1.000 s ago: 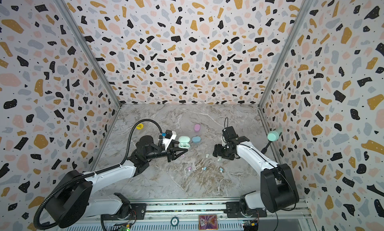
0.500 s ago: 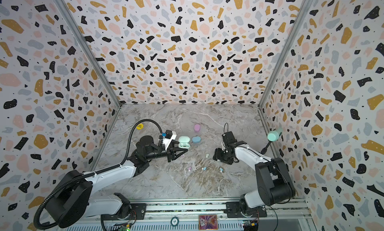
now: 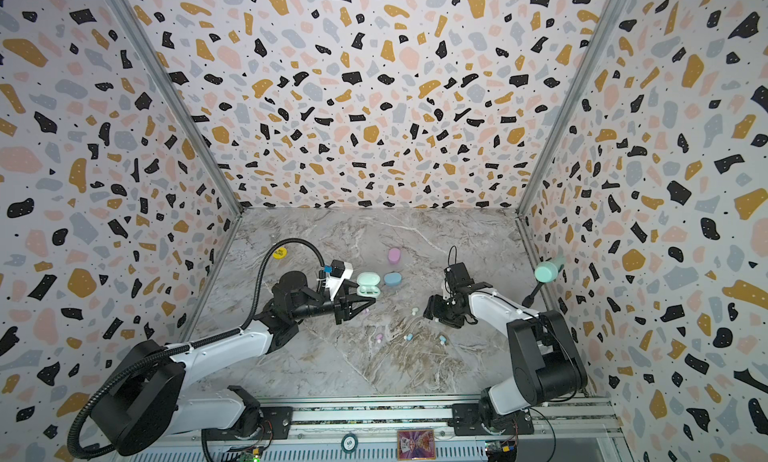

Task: Insert the wireless bluetooth earbuds into the charging case
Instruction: 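Move the right gripper away toward the scattered earbuds, then lower the right gripper over a mint-green earbud and close on it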

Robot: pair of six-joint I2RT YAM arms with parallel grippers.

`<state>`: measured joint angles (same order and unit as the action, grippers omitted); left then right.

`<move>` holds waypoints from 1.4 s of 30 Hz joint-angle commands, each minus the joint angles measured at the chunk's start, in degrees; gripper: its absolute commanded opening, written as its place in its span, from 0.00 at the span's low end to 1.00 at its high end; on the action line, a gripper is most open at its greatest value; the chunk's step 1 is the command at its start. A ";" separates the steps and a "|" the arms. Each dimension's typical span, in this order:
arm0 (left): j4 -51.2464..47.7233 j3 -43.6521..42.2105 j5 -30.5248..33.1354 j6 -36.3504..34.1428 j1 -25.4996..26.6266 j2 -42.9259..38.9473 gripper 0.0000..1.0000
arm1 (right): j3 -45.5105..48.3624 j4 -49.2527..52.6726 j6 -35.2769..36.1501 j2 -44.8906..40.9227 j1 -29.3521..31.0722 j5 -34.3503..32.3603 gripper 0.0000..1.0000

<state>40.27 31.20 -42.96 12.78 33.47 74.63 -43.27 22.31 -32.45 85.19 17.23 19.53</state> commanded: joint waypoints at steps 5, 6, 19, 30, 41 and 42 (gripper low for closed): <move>1.69 0.09 -0.55 -0.65 -0.27 -0.28 0.00 | -3.18 0.19 -2.18 -1.89 -0.23 3.43 0.66; 1.66 0.04 -0.55 -0.63 -0.25 -0.29 0.00 | -3.53 0.19 -2.23 -1.81 -0.21 3.86 0.66; 1.69 -0.18 -0.28 -0.65 -0.25 -0.69 0.00 | -5.76 2.25 -1.30 -1.20 -0.10 1.33 0.66; 1.84 0.08 -0.46 -0.41 -0.25 -0.66 0.00 | -6.93 2.93 -4.29 2.76 1.53 -5.23 0.59; 1.79 0.09 -0.55 -0.42 -0.25 -0.93 0.00 | -10.95 2.94 -3.55 8.26 3.33 -6.48 0.49; 1.82 0.08 -0.52 -0.46 -0.25 -0.89 0.00 | -11.30 3.24 -3.29 8.75 3.46 -6.62 0.49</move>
<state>40.27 31.20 -42.96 12.78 33.47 74.63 -52.34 23.77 -36.14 93.49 20.16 14.37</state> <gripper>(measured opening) 0.430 0.489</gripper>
